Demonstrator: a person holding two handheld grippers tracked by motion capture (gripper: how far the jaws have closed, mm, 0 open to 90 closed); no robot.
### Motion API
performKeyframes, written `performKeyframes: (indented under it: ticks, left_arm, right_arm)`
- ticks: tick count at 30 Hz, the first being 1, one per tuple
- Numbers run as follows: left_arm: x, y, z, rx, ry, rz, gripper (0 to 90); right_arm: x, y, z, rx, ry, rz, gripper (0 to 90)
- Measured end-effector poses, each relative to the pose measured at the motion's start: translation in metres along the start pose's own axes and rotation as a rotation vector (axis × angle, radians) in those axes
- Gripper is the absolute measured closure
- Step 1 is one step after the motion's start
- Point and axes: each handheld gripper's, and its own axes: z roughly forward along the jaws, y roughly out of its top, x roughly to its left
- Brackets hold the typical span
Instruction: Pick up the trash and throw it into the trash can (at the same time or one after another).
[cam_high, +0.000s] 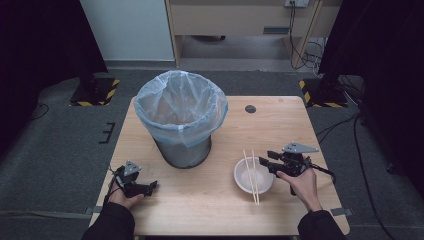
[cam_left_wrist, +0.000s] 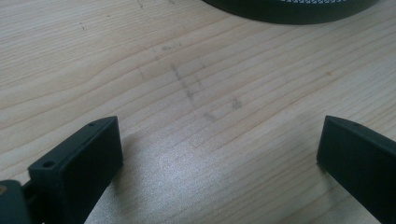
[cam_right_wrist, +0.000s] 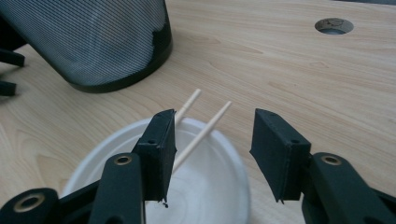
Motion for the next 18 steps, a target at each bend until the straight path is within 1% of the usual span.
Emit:
performKeyframes:
  ticks: [2, 5, 6, 7, 9, 12, 13, 14, 16, 17, 18]
  left_arm:
    - [0.000, 0.000, 0.000, -0.001, 0.000, 0.000, 0.0]
    - [0.000, 0.000, 0.000, 0.000, 0.000, 0.000, 0.0]
    - [0.000, 0.000, 0.000, 0.000, 0.000, 0.000, 0.0]
    - [0.000, 0.000, 0.000, 0.000, 0.000, 0.000, 0.0]
    - [0.000, 0.000, 0.000, 0.000, 0.000, 0.000, 0.0]
    - [0.000, 0.000, 0.000, 0.000, 0.000, 0.000, 0.0]
    - [0.000, 0.000, 0.000, 0.000, 0.000, 0.000, 0.0]
    - [0.000, 0.000, 0.000, 0.000, 0.000, 0.000, 0.0]
    - [0.000, 0.000, 0.000, 0.000, 0.000, 0.000, 0.0]
    - [0.000, 0.000, 0.000, 0.000, 0.000, 0.000, 0.0]
    - [0.000, 0.000, 0.000, 0.000, 0.000, 0.000, 0.0]
  right_arm:
    - [0.006, -0.002, -0.004, -0.012, -0.005, 0.021, 51.6]
    - [0.014, -0.007, -0.007, -0.009, -0.020, 0.034, 53.5]
    - [0.014, -0.007, -0.007, -0.009, -0.020, 0.034, 53.5]
    - [0.019, -0.010, -0.005, 0.001, -0.030, 0.039, 54.7]
    - [0.022, -0.012, -0.001, 0.024, -0.031, 0.037, 55.8]
    - [0.028, -0.015, 0.008, 0.064, -0.034, 0.024, 56.5]
    - [0.028, -0.015, 0.008, 0.064, -0.034, 0.024, 56.5]
    - [0.030, -0.017, 0.013, 0.087, -0.037, 0.014, 57.1]
    - [0.031, -0.017, 0.015, 0.094, -0.041, 0.012, 57.7]
    - [0.031, -0.018, 0.017, 0.106, -0.047, -0.001, 59.3]
    - [0.031, -0.018, 0.017, 0.105, -0.048, 0.000, 59.5]
